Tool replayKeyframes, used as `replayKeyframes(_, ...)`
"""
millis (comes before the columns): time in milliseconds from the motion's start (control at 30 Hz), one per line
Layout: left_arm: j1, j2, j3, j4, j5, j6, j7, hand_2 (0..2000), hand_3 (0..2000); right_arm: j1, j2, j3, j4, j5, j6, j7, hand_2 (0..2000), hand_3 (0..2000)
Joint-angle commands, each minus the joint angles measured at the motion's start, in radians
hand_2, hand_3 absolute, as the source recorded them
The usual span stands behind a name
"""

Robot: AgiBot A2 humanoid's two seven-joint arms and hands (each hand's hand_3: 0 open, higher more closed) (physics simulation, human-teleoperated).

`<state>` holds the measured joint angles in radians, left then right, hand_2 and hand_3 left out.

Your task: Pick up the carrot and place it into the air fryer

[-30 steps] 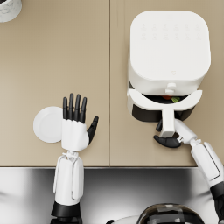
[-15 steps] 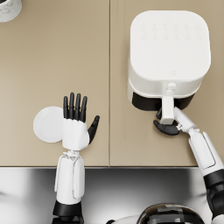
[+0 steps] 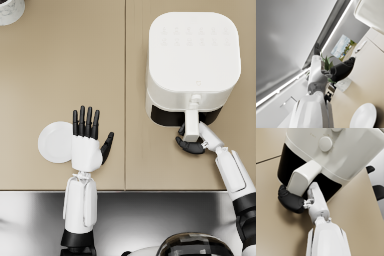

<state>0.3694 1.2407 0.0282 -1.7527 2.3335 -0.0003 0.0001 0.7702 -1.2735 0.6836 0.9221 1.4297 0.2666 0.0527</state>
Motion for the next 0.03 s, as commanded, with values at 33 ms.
replayKeyframes(33, 0.0, 0.0, 0.0, 0.0, 0.0, 0.0, 0.0, 0, 0, 0.0, 0.0, 0.0, 0.0, 0.0, 0.0, 0.0, 2000, 2000)
